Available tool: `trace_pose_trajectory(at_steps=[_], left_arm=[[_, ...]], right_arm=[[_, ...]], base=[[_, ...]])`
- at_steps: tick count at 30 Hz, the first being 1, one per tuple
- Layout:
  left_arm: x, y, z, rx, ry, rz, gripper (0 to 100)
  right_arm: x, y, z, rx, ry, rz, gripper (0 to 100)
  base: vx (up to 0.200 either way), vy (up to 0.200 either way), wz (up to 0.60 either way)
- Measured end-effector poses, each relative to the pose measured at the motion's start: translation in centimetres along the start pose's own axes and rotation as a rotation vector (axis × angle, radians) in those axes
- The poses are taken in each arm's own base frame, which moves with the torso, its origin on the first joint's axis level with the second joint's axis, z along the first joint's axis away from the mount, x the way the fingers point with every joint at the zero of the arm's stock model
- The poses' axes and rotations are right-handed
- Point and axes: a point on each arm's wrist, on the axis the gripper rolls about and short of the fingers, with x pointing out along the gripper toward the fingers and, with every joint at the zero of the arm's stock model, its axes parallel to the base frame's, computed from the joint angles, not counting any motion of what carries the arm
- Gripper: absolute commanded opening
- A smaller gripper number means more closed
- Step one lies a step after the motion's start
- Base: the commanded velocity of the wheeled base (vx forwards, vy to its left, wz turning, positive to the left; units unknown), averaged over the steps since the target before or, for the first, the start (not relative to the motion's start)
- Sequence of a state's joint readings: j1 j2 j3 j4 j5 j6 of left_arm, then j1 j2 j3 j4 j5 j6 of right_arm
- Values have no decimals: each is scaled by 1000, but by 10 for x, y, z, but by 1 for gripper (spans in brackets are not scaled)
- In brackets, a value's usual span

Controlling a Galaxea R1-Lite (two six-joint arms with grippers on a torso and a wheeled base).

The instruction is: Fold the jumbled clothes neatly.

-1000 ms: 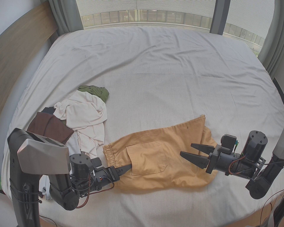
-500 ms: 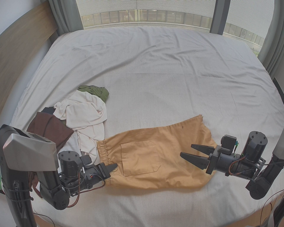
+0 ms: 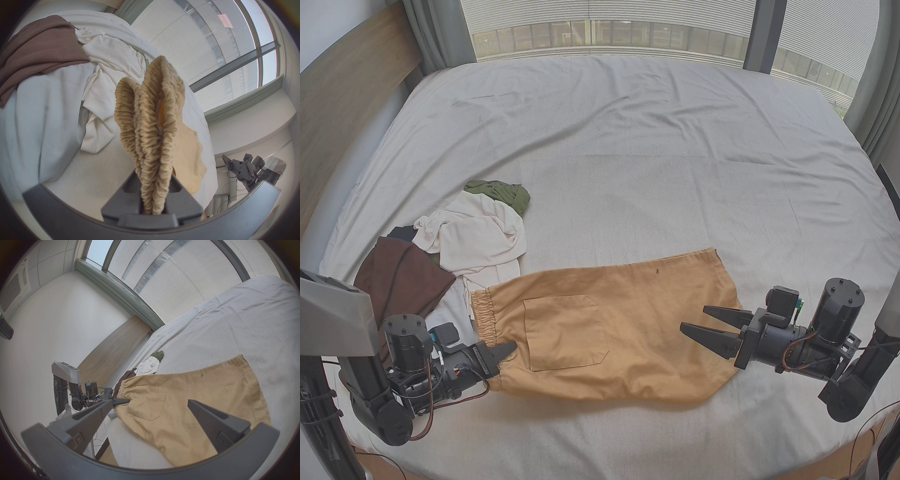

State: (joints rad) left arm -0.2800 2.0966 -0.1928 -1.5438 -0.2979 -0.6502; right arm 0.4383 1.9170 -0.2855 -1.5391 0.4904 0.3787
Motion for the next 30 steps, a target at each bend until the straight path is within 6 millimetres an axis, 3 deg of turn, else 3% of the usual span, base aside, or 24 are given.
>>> trace_pose_trajectory(at_steps=[12,20,30], left_arm=[[-13,1,4,15,10,-29,0],[5,-30,3,49,16,-164,0],[26,-64,5,65,-2,-300,0]], right_arm=[[1,0,0,-2,1,2,100],[0,-2,2,-4,-11,-6,100],[-8,-20,22,-23,-93,-68,100]], base=[[0,0,0],[0,0,0],[0,0,0]])
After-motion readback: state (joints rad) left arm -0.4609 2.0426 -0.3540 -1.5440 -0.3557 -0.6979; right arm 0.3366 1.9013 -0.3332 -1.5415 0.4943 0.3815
